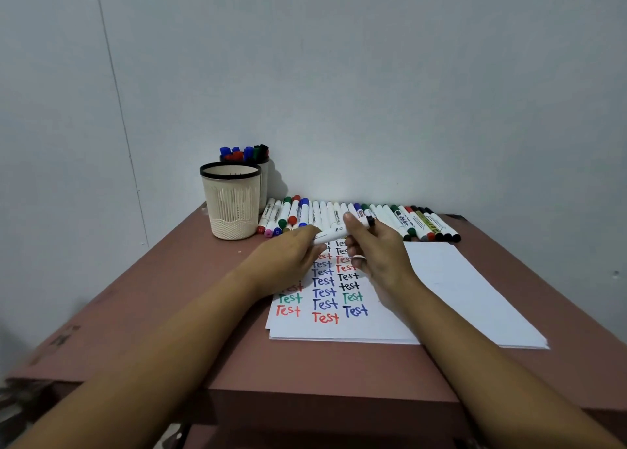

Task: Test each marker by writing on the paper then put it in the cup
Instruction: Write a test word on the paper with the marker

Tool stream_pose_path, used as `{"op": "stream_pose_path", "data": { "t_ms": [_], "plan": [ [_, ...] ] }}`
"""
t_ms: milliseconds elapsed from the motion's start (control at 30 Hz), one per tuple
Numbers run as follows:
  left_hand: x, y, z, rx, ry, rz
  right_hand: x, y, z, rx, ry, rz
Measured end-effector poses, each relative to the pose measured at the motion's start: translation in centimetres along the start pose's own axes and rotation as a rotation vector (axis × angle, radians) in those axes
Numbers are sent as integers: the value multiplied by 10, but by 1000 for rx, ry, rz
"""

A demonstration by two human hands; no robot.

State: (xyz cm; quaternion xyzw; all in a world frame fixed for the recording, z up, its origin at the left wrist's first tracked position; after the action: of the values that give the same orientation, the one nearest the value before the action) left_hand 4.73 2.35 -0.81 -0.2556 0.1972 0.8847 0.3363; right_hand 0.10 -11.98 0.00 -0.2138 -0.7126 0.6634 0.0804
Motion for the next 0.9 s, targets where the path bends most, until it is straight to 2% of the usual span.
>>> {"op": "stream_pose_path", "data": {
  "t_ms": [100, 233, 333, 467, 633, 800, 900],
  "plan": [
    [0, 3, -1, -8, -6, -26, -3, 2, -2, 32, -16, 18],
    [-1, 4, -1, 123, -29, 63, -4, 1, 1, 5, 2, 21],
    [-1, 4, 0, 136, -46, 42, -5, 3, 1, 31, -2, 26],
    [0, 3, 1, 180, 11, 21, -8, 2, 2, 26, -27, 46],
    [2, -3, 5, 146, 84, 79, -9, 1, 5, -1, -93, 98],
    [2, -5, 7, 243, 67, 168, -7, 0, 5, -103, -60, -7],
    [2, -10, 9, 432, 142, 282, -10, -2, 10, -328, 38, -141]
  ]
}}
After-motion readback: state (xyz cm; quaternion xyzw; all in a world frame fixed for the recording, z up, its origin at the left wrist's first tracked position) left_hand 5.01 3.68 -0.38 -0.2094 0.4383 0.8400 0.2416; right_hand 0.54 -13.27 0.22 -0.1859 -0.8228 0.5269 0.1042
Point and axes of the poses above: each hand's wrist, its own x-axis away from the middle knuckle, its own z-axis out of the back of the hand, y = z × x, the point moved 3 cm from there along -x, towards the middle knuckle, and after that the axes turned 9 degrees about y, right-handed, at the moved point
